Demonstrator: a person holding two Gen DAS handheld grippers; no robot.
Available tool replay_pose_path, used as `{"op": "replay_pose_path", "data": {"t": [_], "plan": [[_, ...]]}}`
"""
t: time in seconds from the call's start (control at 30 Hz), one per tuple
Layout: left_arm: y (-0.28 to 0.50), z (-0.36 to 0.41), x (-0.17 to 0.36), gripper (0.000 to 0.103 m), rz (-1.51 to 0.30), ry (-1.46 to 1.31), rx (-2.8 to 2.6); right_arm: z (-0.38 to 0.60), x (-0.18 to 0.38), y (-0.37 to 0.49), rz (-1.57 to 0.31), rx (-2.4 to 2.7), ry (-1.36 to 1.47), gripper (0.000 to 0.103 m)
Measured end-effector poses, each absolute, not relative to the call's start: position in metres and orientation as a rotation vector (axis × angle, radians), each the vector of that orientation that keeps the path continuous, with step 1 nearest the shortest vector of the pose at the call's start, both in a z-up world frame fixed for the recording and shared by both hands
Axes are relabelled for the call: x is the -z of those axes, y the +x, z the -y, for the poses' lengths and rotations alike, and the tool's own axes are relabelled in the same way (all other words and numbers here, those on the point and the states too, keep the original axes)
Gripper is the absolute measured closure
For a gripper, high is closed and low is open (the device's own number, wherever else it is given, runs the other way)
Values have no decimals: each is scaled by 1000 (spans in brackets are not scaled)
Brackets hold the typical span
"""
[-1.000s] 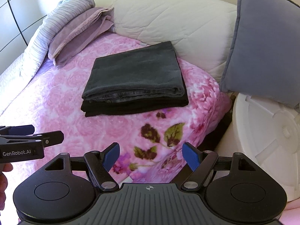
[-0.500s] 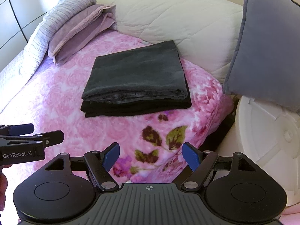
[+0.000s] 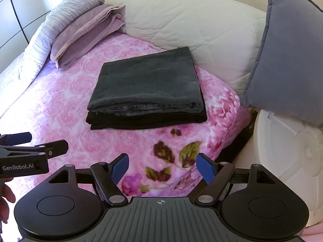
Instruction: Fold clothes
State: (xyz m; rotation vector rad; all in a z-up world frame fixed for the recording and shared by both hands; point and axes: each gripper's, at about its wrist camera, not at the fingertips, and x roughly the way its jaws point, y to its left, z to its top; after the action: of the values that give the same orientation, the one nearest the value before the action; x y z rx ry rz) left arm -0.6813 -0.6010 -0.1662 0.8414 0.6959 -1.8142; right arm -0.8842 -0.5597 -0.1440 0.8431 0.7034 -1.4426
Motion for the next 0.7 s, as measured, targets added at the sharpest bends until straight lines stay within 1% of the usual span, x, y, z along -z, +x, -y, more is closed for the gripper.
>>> {"op": "replay_pose_path", "data": {"t": [0.17, 0.3, 0.43, 0.7], "plan": [[-681, 603, 166, 2, -703, 841, 1811, 561, 142, -882, -708, 1447, 827, 26], [-681, 602, 165, 5, -702, 830, 1817, 562, 143, -880, -714, 1446, 824, 26], [-682, 602, 165, 5, -725, 813, 1833, 562, 144, -880, -719, 1447, 825, 26], [-684, 599, 162, 4, -690, 805, 1839, 562, 145, -879, -719, 1452, 829, 26]]}}
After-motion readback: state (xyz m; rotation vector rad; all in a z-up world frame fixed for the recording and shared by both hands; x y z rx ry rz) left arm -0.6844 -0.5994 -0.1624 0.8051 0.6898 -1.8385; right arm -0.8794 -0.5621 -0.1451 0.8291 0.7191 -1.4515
